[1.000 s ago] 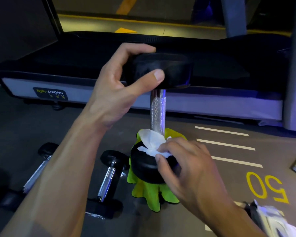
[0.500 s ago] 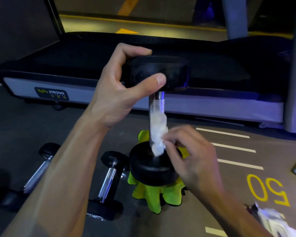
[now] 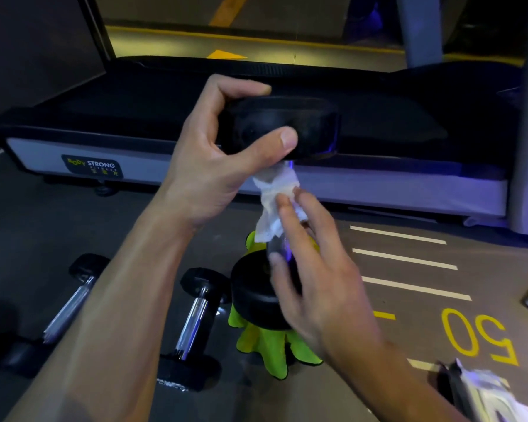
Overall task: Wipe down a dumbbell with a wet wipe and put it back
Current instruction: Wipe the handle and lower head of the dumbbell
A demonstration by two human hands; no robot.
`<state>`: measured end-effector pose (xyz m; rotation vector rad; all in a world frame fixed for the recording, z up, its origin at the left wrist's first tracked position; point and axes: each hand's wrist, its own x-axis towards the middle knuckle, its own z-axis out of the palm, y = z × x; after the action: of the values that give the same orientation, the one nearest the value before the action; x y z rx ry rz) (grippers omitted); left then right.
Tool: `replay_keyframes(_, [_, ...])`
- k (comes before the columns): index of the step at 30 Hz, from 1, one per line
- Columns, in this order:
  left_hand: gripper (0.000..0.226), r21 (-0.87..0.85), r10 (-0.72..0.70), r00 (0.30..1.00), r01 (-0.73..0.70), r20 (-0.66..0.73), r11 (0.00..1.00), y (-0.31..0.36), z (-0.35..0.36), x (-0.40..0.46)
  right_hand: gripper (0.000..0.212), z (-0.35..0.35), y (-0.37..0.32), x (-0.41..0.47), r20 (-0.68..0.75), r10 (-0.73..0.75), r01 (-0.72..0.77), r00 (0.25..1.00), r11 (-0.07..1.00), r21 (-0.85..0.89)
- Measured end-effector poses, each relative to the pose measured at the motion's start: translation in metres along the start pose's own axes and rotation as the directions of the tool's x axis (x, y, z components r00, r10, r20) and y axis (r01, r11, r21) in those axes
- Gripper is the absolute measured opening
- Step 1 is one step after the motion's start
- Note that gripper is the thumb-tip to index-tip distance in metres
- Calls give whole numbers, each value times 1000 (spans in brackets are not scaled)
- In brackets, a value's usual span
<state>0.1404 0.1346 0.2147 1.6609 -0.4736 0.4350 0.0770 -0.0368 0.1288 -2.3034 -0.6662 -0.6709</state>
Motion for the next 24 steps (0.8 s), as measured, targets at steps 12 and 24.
replay_keyframes(12, [46, -16, 11, 1000, -11, -27, 1000, -3, -7, -5, 70, -2, -18, 5, 80, 115, -112, 990, 993, -37])
replay_keyframes(24, [46, 19, 22, 1000, -22, -17, 1000, -1, 5, -2, 55, -5, -22, 21, -69, 55, -63, 996, 991, -120])
